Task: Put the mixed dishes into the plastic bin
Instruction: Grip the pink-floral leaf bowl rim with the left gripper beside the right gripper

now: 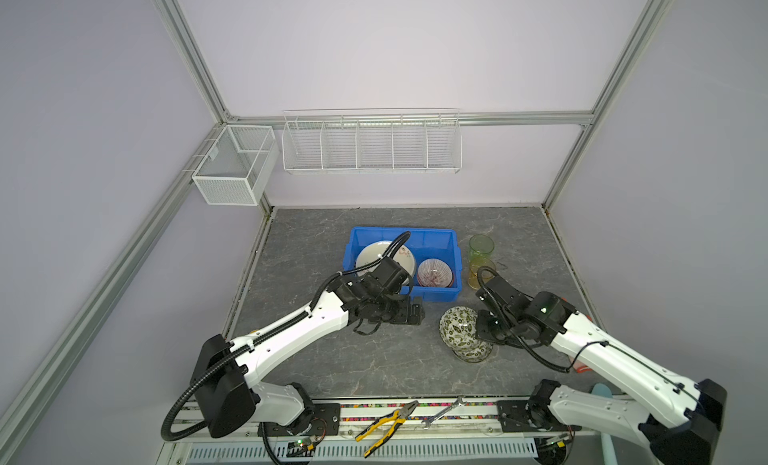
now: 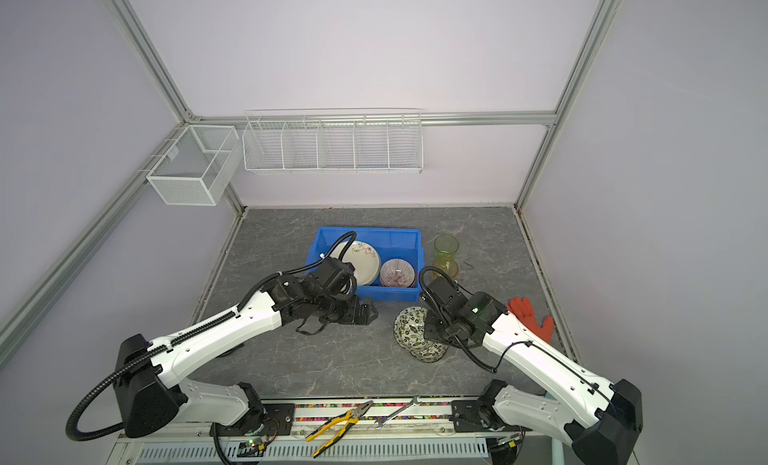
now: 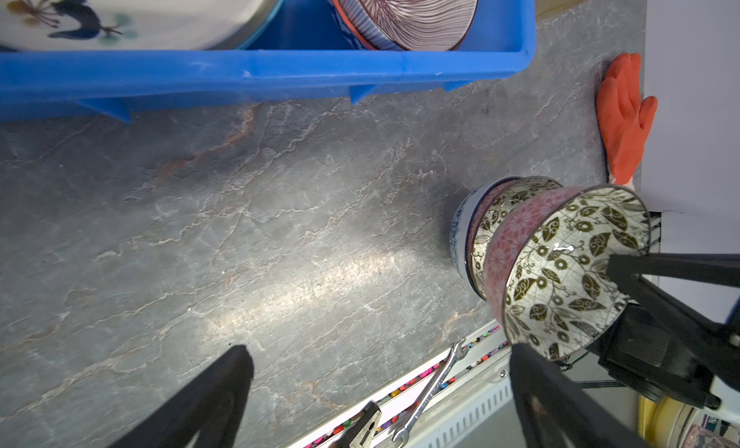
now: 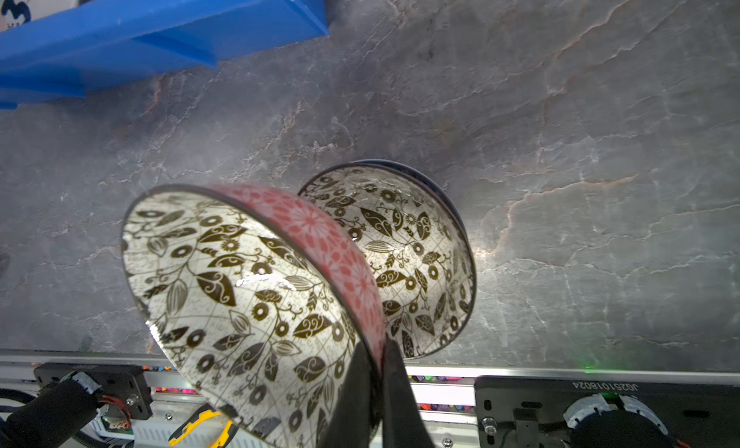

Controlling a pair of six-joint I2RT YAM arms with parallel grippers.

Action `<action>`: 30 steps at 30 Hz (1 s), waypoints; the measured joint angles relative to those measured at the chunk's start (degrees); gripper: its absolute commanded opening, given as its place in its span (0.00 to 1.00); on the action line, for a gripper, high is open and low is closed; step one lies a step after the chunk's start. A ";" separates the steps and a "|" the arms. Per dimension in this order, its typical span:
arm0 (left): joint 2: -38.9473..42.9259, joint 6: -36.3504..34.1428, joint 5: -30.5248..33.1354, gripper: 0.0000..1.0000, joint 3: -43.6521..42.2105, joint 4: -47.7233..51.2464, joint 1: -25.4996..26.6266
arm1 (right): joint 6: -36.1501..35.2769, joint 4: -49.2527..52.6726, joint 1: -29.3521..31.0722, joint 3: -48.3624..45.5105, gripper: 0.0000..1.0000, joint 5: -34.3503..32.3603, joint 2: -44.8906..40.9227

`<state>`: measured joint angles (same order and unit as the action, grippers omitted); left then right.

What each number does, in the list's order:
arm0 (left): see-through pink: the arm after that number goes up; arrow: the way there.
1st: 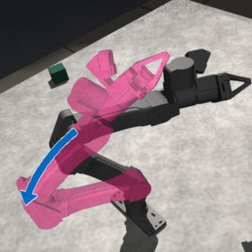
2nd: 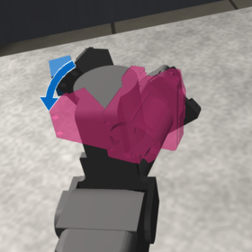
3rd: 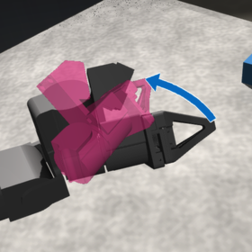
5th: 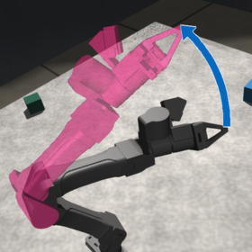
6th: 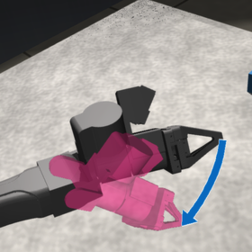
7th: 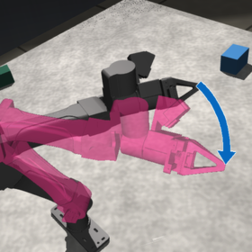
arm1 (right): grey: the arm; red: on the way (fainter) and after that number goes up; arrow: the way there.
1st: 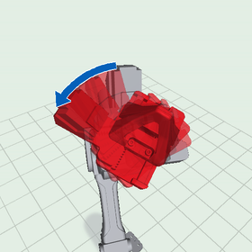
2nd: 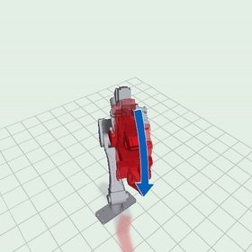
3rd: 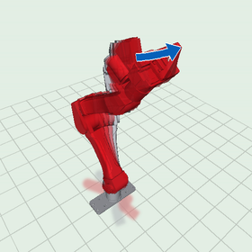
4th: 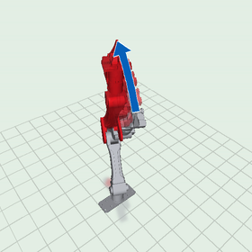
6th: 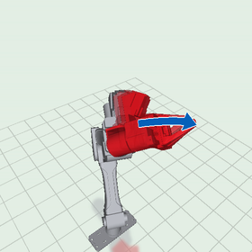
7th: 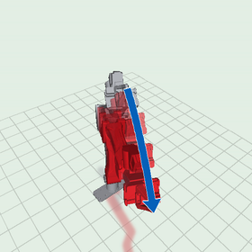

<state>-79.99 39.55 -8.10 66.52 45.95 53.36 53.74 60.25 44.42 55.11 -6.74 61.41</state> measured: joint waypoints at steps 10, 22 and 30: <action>-6.84 -0.70 0.70 0.91 5.60 -0.04 5.31 | -0.22 -1.27 0.76 2.10 0.07 1.95 0.66; -12.98 -3.32 -0.44 0.42 8.81 -0.70 7.19 | -0.17 -1.16 1.07 2.58 0.07 1.64 0.63; -14.53 -4.15 -1.22 0.18 10.64 -1.07 7.19 | -0.17 -1.01 1.11 3.65 0.07 1.42 0.63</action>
<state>-94.52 35.40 -9.32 77.17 44.88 60.55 53.56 59.24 45.54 58.76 -5.32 62.04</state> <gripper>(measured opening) 0.228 0.076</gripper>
